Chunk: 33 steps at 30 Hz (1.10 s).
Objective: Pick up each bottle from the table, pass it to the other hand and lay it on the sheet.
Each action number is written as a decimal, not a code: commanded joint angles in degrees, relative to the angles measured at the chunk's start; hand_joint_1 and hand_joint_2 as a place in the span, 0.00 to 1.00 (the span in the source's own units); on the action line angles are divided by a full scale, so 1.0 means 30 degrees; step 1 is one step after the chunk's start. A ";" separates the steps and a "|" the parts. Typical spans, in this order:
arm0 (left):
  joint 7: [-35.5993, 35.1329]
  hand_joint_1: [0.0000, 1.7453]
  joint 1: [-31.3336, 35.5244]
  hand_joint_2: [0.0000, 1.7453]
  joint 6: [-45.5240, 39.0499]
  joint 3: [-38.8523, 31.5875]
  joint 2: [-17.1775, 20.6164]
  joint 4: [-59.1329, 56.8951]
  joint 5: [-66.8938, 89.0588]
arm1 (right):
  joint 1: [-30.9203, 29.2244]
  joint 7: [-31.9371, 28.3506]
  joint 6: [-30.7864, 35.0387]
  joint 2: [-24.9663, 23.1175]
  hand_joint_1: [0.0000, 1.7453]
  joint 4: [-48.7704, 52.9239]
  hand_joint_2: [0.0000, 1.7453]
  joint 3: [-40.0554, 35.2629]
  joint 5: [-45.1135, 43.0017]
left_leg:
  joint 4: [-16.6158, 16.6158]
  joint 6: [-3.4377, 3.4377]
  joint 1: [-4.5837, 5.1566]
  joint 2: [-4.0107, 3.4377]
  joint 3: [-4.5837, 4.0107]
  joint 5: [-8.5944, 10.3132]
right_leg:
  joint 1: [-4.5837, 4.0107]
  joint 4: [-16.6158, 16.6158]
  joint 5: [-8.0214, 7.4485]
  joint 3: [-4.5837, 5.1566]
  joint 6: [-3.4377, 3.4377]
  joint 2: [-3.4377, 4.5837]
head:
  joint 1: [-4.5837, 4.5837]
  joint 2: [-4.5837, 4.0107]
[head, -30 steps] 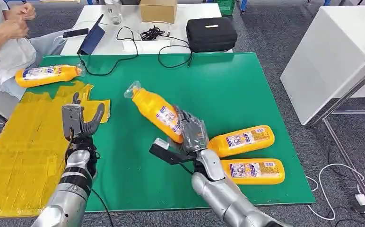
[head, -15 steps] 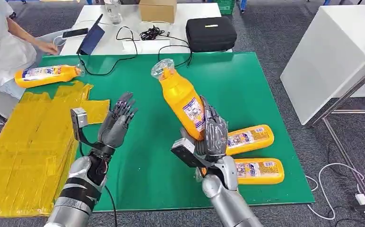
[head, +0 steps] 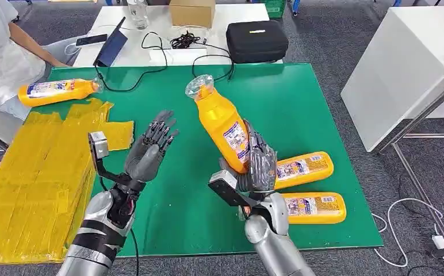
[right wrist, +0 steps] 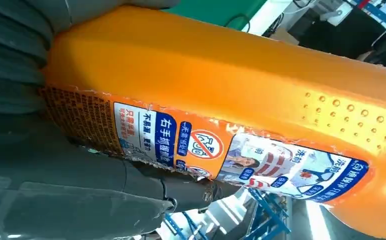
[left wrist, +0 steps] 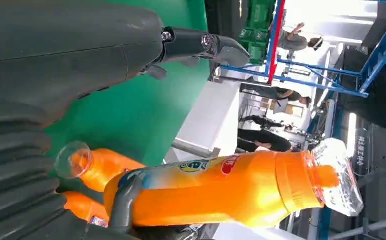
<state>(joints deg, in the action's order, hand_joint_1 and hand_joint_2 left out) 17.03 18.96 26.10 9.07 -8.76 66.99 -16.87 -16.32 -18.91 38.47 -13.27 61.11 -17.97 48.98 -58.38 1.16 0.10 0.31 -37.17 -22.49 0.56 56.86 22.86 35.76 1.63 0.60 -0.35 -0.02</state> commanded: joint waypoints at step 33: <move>0.0503 0.00 0.1719 1.00 -0.2327 0.1013 0.0561 -0.3198 -0.0520 | -0.1391 0.1540 0.0511 -0.2244 1.00 -0.7154 1.00 -0.9625 0.4813 | 0.0011 -0.0026 -0.0039 0.0011 0.0019 -0.0014 | -0.0051 -0.0016 0.0024 -0.0018 -0.0022 -0.0037 | -0.0007 0.0000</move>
<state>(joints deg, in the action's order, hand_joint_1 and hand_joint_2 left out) 19.15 17.70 19.98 11.63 -7.06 66.38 -18.84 -20.08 -12.26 39.21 -19.67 46.42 -36.02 62.66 -58.37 1.14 0.05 0.26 -37.28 -22.49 0.48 56.86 22.87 35.91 1.61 0.61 -0.37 -0.02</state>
